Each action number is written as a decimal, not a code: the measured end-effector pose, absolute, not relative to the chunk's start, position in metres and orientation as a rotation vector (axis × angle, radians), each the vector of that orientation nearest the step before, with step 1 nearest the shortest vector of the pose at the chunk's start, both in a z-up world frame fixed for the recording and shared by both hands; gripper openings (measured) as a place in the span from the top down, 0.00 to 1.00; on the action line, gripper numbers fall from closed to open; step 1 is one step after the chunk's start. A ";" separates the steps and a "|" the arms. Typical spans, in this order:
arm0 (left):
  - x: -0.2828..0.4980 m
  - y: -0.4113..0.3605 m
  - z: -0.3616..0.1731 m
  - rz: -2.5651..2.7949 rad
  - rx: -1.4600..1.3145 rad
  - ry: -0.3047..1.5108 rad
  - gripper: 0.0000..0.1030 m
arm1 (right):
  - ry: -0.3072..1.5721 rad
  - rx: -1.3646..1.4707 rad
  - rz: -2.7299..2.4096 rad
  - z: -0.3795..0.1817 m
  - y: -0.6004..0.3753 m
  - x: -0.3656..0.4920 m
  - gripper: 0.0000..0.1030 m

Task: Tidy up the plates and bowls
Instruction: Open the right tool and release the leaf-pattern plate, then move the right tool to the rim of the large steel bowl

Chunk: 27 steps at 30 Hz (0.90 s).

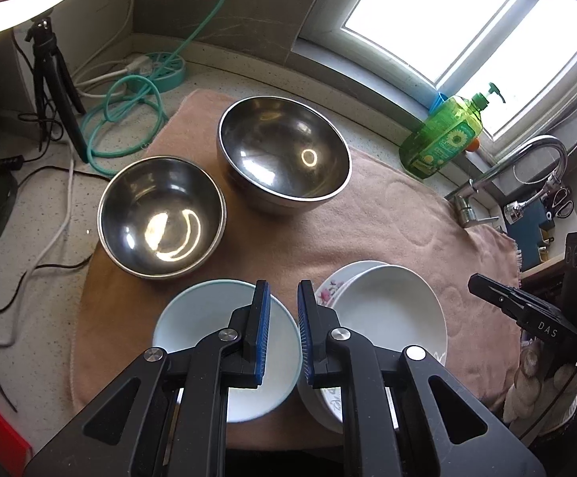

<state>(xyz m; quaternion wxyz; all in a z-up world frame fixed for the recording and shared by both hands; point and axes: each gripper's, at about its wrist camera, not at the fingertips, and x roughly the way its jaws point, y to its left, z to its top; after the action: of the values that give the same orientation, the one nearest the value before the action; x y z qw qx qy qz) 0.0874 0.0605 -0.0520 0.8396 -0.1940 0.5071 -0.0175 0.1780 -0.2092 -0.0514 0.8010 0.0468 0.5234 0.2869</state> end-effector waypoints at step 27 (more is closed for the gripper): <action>0.213 0.135 -0.079 -0.143 -0.417 1.136 0.88 | 1.207 0.323 0.543 -0.070 -0.128 0.260 0.84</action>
<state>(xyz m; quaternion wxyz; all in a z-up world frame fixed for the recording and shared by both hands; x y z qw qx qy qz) 0.2133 0.1350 -0.0792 0.8200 -0.1960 0.5335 -0.0672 0.2602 -0.1284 -0.0698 0.7770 0.1493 0.5577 0.2510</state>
